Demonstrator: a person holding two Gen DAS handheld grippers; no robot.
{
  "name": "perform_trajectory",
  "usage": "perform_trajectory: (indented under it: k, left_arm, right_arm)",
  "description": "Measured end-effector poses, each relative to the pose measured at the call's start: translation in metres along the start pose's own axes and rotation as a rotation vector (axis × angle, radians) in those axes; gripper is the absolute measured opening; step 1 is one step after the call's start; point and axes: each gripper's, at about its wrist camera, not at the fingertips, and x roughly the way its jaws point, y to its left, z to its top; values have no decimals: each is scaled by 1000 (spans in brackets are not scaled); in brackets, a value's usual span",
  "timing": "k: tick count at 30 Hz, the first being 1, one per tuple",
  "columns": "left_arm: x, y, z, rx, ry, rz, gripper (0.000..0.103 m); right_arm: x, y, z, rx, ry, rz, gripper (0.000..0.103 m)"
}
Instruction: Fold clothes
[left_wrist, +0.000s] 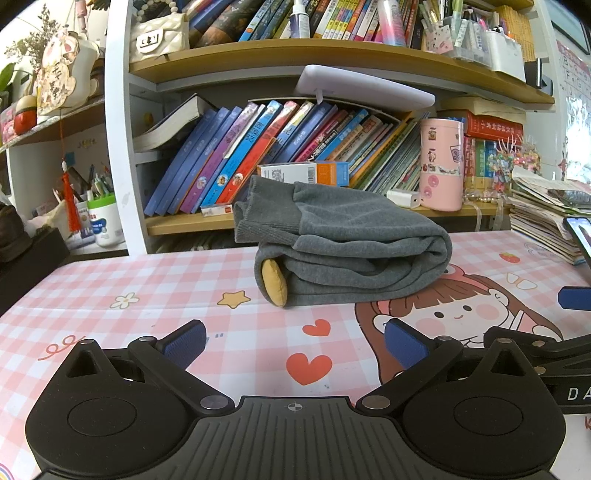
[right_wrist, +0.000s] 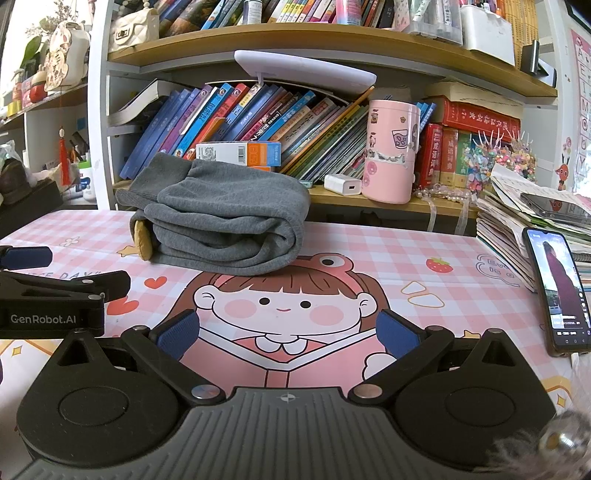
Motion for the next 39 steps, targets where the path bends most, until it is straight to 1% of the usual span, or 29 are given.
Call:
perform_trajectory:
  k: [39]
  left_arm:
    - [-1,-2,0,9,-15,-4,103]
  right_arm:
    - [0,1,-1,-4,1,0,103]
